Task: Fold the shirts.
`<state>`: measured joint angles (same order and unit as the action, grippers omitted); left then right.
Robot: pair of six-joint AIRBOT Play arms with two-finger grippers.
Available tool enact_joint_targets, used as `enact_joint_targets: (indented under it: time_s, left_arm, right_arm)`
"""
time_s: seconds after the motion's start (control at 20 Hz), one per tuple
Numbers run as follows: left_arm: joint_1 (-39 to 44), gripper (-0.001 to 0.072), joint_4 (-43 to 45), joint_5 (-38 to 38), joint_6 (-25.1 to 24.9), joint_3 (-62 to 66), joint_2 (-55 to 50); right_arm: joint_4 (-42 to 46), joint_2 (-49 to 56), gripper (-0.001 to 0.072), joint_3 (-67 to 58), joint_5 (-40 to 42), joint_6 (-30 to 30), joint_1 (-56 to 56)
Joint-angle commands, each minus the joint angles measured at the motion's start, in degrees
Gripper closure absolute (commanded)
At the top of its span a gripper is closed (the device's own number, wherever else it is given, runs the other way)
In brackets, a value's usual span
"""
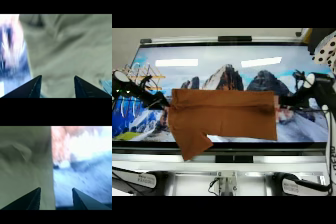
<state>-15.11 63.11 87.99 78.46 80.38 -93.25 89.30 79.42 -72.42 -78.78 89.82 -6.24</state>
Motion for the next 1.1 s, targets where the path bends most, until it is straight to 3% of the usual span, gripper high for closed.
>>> enact_joint_targets:
  time_s: [0.0,0.1,0.25,0.45,0.75,0.8,0.95,1.0,1.05]
  left_arm:
    - [-3.7,0.0285,-0.1,0.2,-0.9,-16.3,11.1]
    - [-5.5,0.0311,-0.5,-6.8,-2.3,-31.7,19.6]
    - [-9.6,0.0308,-5.5,-11.6,-7.1,-45.4,26.7]
    - [-10.8,0.0309,-10.3,-18.7,-9.5,-50.8,26.0]
    - [-6.4,0.0317,-16.9,-24.9,-9.3,-50.8,20.8]
    - [-5.5,0.0352,-17.8,-25.1,-9.5,-50.8,19.6]
    - [-4.0,0.0619,-18.1,-24.8,-9.9,-50.8,17.9]
    - [-4.0,0.0672,-18.1,-24.4,-9.9,-50.8,18.0]
    - [-4.2,0.0673,-18.1,-23.9,-10.0,-50.8,18.2]
  right_arm:
    - [0.5,-7.8,0.02,4.0,-9.6,-4.7,-5.7]
    - [-1.7,-12.6,0.02,7.7,-8.9,-5.1,-8.8]
    - [-3.1,-17.0,0.0199,9.6,-8.2,-5.2,-10.1]
    - [-7.7,-18.0,0.02,9.6,-7.8,-5.2,-10.1]
    - [-9.5,-18.0,0.0199,9.6,-7.6,-5.0,-10.1]
    - [-9.5,-18.0,0.02,9.6,-7.9,-5.0,-10.1]
    - [-10.5,-17.9,0.0182,10.8,-8.0,-6.9,-10.1]
    - [-10.8,-17.9,0.0088,12.6,-8.0,-8.4,-10.1]
    - [-10.7,-17.9,0.008,15.7,-7.5,-8.7,-10.3]
